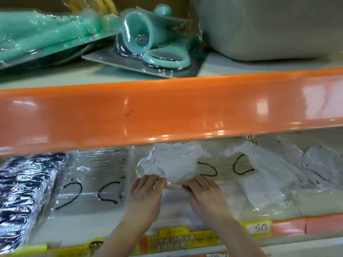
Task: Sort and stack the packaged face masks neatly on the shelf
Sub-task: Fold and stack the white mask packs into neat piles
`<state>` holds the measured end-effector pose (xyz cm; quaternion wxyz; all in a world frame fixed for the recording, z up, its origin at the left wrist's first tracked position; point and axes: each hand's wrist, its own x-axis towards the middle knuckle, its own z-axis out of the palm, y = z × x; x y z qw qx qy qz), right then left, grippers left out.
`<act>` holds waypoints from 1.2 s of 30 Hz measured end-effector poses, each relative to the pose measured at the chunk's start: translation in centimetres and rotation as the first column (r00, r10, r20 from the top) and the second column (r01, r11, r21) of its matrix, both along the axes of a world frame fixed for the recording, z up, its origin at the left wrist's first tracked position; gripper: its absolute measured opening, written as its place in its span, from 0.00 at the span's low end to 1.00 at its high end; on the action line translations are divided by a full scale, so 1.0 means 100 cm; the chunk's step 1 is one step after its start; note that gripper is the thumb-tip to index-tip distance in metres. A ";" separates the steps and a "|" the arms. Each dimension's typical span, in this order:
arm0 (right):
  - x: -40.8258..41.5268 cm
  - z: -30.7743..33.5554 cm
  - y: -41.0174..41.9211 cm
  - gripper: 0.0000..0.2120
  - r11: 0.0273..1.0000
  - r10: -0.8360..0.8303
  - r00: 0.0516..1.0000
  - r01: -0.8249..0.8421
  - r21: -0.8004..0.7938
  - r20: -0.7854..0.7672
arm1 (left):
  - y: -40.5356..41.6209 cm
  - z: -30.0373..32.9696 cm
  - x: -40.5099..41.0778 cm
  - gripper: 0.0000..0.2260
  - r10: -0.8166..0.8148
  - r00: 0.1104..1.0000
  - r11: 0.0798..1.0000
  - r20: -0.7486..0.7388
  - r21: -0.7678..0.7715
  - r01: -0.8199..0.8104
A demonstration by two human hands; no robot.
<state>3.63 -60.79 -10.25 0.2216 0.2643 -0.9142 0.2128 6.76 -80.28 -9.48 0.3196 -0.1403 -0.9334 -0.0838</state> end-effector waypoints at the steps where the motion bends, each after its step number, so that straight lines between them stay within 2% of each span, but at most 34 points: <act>1: 0.001 0.003 -0.007 0.10 1.000 0.013 1.000 -0.013 -0.019 -0.016 | -0.003 0.002 0.002 0.19 0.020 1.000 1.000 -0.005 0.004 -0.020; 7: 0.022 0.029 -0.051 0.14 0.993 0.053 0.964 -0.078 -0.087 -0.260 | -0.023 0.020 0.005 0.07 0.121 0.989 0.991 -0.081 0.071 -0.115; 10: 0.026 0.036 -0.071 0.14 0.990 0.077 0.954 -0.107 -0.089 -0.290 | -0.042 0.027 0.007 0.05 0.159 0.977 0.986 -0.139 0.081 -0.149; 19: 0.022 0.021 -0.145 0.16 0.983 0.160 0.960 -0.175 -0.048 -0.231 | -0.127 0.014 0.025 0.06 0.259 0.951 0.964 -0.167 0.111 -0.243; 23: 0.024 0.009 -0.179 0.14 0.981 0.189 0.970 -0.193 -0.009 -0.155 | -0.162 -0.002 0.035 0.11 0.276 0.956 0.959 -0.098 0.094 -0.268; 25: 0.030 0.002 -0.193 0.12 0.985 0.168 0.979 -0.171 -0.018 -0.118 | -0.174 -0.009 0.042 0.10 0.281 0.957 0.959 -0.072 0.070 -0.276; 29: 0.044 -0.009 -0.208 0.12 0.988 0.155 0.985 -0.153 0.031 -0.078 | -0.187 -0.022 0.053 0.01 0.234 0.972 0.971 -0.007 0.045 -0.233; 32: 0.053 -0.014 -0.213 0.16 0.990 0.125 0.992 -0.123 0.073 -0.021 | -0.190 -0.030 0.056 0.01 0.211 0.976 0.976 0.059 0.035 -0.213; 36: 0.061 -0.021 -0.215 0.13 0.992 0.075 0.997 -0.075 0.098 -0.002 | -0.190 -0.029 0.058 0.05 0.175 0.977 0.984 0.125 -0.007 -0.176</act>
